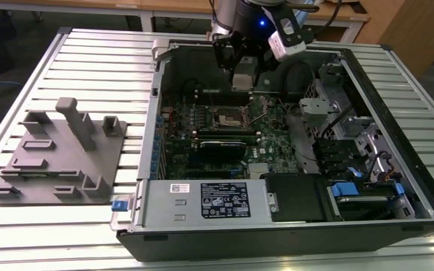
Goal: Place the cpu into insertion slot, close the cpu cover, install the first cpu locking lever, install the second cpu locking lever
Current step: 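Place the cpu into insertion slot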
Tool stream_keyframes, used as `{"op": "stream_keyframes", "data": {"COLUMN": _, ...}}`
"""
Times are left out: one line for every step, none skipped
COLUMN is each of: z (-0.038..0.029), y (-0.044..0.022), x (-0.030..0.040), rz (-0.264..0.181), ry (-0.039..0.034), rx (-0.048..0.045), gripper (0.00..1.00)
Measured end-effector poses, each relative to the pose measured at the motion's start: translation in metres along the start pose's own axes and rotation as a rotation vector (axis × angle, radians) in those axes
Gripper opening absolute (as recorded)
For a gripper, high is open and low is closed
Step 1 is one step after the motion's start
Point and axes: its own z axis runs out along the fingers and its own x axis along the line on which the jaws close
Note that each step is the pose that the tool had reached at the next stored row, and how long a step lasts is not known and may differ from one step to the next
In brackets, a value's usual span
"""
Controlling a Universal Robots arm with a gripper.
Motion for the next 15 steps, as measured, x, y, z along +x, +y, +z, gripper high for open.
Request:
{"op": "stream_keyframes", "data": {"z": 0.0003, "y": 0.0, "x": 0.0, "rz": 0.0, "ry": 0.0001, "rx": 0.0002, "gripper": 0.54}}
{"op": "stream_keyframes", "data": {"z": 0.0003, "y": 0.0, "x": 0.0, "rz": 0.0, "ry": 0.0001, "rx": 0.0004, "gripper": 0.54}}
{"op": "stream_keyframes", "data": {"z": 0.0003, "y": 0.0, "x": 0.0, "rz": 0.0, "ry": 0.0001, "rx": 0.0004, "gripper": 0.54}}
{"op": "stream_keyframes", "data": {"z": 0.0005, "y": 0.0, "x": 0.0, "rz": 0.0, "ry": 0.0001, "rx": 0.0001, "gripper": 0.54}}
{"op": "stream_keyframes", "data": {"z": 0.0007, "y": 0.0, "x": 0.0, "rz": 0.0, "ry": 0.0, "rx": 0.0001, "gripper": 0.54}}
{"op": "stream_keyframes", "data": {"z": 0.0008, "y": 0.0, "x": 0.0, "rz": 0.0, "ry": 0.0, "rx": 0.0001, "gripper": 0.54}}
{"op": "stream_keyframes", "data": {"z": 0.0008, "y": -0.0001, "x": 0.0, "rz": 0.0, "ry": 0.0, "rx": 0.0001, "gripper": 0.54}}
{"op": "stream_keyframes", "data": {"z": 0.0008, "y": -0.0001, "x": 0.0, "rz": 0.0, "ry": 0.0, "rx": 0.0002, "gripper": 0.54}}
{"op": "stream_keyframes", "data": {"z": 0.0008, "y": -0.0001, "x": 0.0, "rz": 0.0, "ry": 0.0, "rx": 0.0001, "gripper": 0.54}}
{"op": "stream_keyframes", "data": {"z": 0.001, "y": 0.0, "x": 0.0, "rz": 0.0, "ry": 0.0, "rx": 0.0001, "gripper": 0.54}}
{"op": "stream_keyframes", "data": {"z": 0.0013, "y": 0.0, "x": 0.0, "rz": 0.0, "ry": -0.0001, "rx": -0.0001, "gripper": 0.54}}
{"op": "stream_keyframes", "data": {"z": 0.0017, "y": 0.0, "x": 0.0, "rz": 0.0, "ry": -0.0001, "rx": -0.0003, "gripper": 0.54}}
{"op": "stream_keyframes", "data": {"z": 0.0022, "y": -0.0001, "x": 0.0, "rz": 0.0, "ry": -0.0001, "rx": -0.0002, "gripper": 0.54}}
{"op": "stream_keyframes", "data": {"z": 0.0027, "y": -0.0001, "x": 0.0, "rz": 0.0, "ry": 0.0, "rx": 0.0, "gripper": 0.54}}
{"op": "stream_keyframes", "data": {"z": 0.0033, "y": -0.0001, "x": 0.0, "rz": 0.0, "ry": -0.0001, "rx": 0.0, "gripper": 0.54}}
